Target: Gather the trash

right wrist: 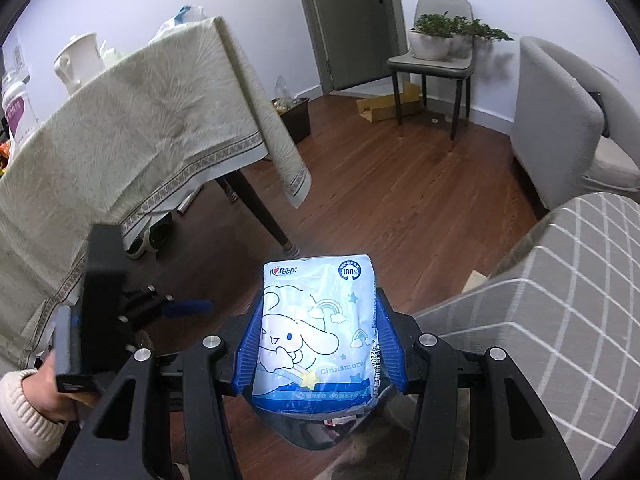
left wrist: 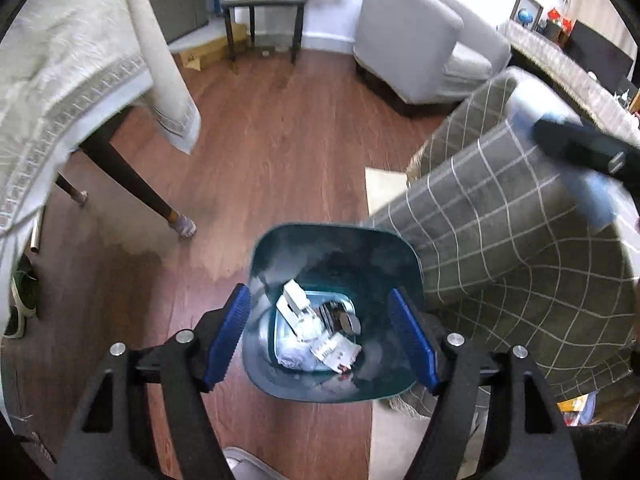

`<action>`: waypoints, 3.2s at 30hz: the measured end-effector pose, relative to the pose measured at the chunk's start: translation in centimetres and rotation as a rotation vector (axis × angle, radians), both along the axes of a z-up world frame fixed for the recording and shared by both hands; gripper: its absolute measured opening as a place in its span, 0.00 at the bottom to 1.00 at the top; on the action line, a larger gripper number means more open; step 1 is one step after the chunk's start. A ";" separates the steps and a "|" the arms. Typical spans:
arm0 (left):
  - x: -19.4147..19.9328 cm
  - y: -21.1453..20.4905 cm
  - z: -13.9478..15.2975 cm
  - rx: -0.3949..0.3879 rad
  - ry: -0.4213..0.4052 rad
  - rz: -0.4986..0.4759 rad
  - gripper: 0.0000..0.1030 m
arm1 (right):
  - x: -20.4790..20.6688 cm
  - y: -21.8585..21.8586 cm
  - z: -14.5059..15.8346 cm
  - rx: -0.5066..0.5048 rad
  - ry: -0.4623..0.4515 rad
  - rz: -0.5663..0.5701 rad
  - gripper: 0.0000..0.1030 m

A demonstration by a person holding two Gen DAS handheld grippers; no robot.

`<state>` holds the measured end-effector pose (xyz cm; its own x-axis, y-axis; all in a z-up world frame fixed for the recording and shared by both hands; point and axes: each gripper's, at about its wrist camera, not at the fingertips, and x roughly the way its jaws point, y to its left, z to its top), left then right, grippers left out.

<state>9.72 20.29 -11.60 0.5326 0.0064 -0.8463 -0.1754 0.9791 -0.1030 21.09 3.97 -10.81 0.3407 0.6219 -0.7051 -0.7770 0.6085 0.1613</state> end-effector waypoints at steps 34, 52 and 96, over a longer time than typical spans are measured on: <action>-5.0 -0.8 13.3 -0.006 -0.442 -0.059 0.54 | -2.1 4.7 -10.0 -0.256 0.089 0.035 0.71; -8.1 -4.2 14.8 0.110 -0.502 -0.029 0.92 | -7.3 -2.9 1.7 0.011 -0.196 -0.057 0.71; -6.5 -10.4 10.6 0.201 -0.412 0.028 0.97 | -6.7 -25.0 6.4 0.123 -0.290 -0.353 0.97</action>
<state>3.17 9.89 -0.95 0.8216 0.1680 -0.5448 -0.1860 0.9823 0.0224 14.38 -21.03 -4.40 0.7182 0.5057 -0.4780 -0.5498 0.8334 0.0556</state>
